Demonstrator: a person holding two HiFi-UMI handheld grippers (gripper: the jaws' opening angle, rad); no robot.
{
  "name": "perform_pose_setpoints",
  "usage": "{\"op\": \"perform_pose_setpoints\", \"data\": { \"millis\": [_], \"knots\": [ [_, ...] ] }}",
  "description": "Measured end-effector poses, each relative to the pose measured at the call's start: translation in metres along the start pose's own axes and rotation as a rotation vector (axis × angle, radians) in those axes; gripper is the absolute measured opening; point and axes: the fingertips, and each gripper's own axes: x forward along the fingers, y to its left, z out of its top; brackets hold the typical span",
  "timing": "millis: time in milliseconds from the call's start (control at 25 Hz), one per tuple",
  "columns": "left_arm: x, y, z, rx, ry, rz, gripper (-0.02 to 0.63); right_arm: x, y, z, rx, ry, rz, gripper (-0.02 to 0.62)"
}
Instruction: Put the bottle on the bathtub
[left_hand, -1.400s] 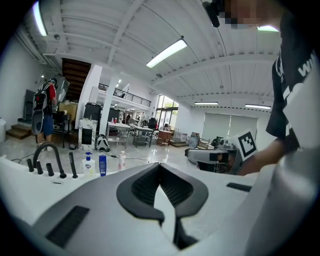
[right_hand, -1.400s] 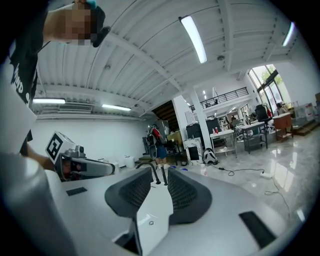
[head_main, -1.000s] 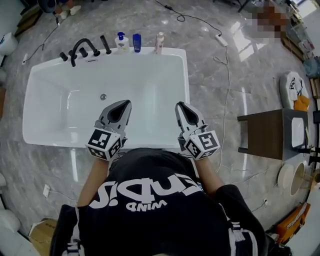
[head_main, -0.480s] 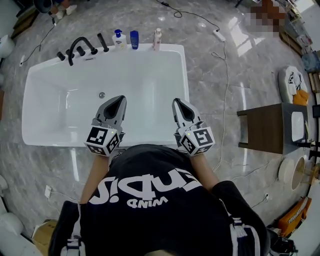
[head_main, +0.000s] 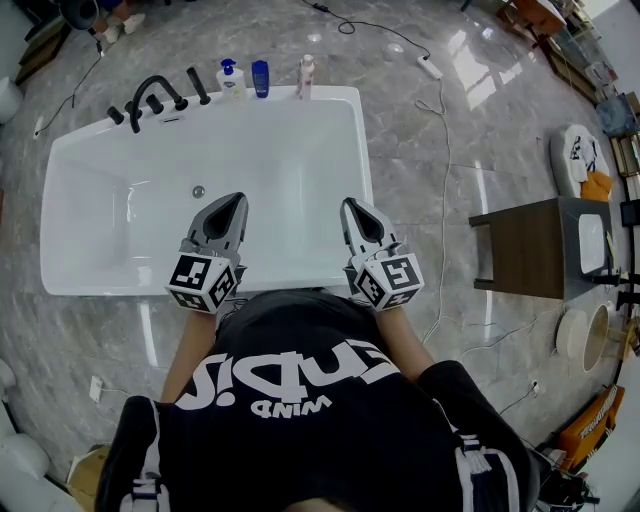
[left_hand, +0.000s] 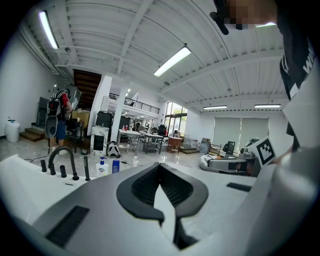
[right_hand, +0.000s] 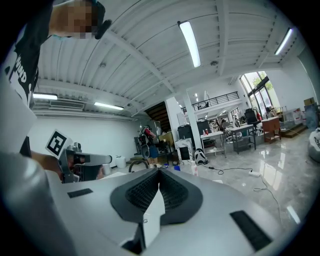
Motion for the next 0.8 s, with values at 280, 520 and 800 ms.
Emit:
{"op": "perform_pose_setpoints", "data": {
  "millis": [280, 520, 800],
  "knots": [
    [0.000, -0.006, 0.001, 0.006, 0.002, -0.016, 0.008, -0.008, -0.002, -0.002, 0.012, 0.003, -0.019, 0.025],
    [-0.006, -0.006, -0.004, 0.001, 0.011, -0.011, 0.008, -0.010, 0.000, -0.005, 0.010, 0.014, -0.015, 0.025],
    [-0.009, -0.008, -0.006, -0.003, 0.014, -0.011, 0.008, -0.013, 0.000, -0.011, 0.045, 0.015, -0.036, 0.025]
  ]
}}
